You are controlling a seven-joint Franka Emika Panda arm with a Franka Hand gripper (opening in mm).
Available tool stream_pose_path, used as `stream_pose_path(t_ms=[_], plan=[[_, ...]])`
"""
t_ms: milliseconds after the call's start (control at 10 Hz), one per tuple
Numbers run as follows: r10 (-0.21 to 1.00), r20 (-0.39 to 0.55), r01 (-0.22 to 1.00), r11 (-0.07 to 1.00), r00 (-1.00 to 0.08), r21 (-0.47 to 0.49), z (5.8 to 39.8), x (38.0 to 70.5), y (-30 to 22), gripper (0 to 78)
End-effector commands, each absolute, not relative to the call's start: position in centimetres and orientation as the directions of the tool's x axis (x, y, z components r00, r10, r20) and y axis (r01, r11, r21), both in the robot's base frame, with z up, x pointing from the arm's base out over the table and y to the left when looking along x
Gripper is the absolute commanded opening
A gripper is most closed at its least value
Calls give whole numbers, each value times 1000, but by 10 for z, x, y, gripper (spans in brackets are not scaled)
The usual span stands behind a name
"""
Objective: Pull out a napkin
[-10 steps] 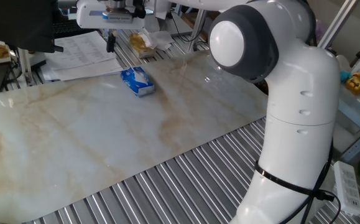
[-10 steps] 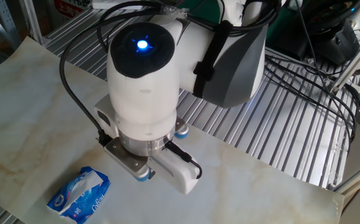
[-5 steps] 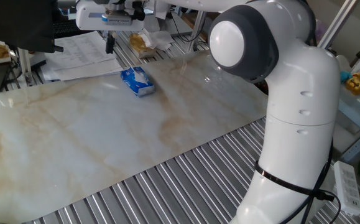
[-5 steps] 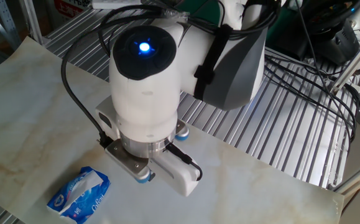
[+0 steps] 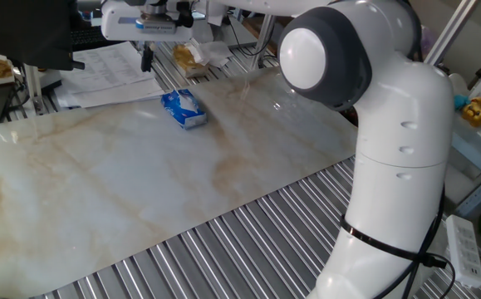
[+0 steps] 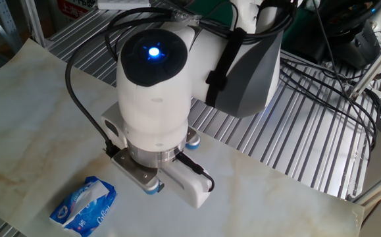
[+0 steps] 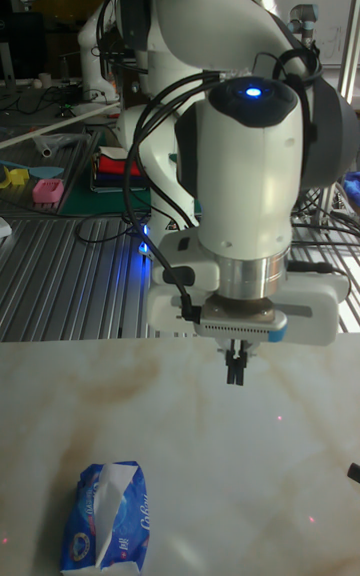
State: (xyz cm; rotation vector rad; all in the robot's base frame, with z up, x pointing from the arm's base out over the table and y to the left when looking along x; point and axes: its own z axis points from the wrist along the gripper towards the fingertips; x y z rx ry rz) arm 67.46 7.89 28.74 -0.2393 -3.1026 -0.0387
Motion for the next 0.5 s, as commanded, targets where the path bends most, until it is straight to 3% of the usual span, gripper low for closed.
stream_pose_path(t_ms=[100,500], plan=[[153,28,154,988,-988,23,286,676,80,0],[162,18,162,987,-987,24,273,678,84,0]])
